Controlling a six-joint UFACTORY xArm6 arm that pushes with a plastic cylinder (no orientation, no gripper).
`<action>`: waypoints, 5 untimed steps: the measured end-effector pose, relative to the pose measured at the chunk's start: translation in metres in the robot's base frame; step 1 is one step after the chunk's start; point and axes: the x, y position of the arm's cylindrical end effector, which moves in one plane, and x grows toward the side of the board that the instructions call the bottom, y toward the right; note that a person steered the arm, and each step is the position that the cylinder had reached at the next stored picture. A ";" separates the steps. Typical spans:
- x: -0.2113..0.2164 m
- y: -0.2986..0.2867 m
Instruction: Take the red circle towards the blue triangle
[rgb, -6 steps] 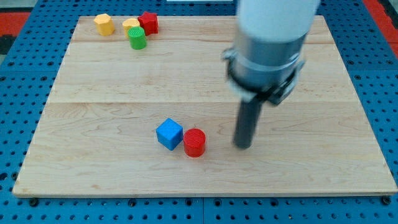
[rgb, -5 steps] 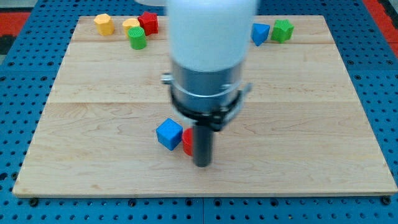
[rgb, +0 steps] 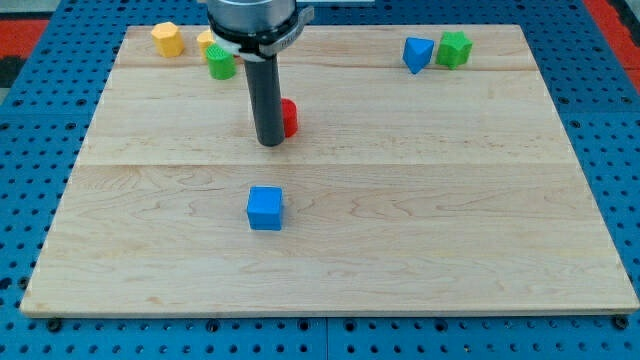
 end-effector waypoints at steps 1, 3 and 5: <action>-0.028 -0.016; -0.060 0.126; -0.055 0.081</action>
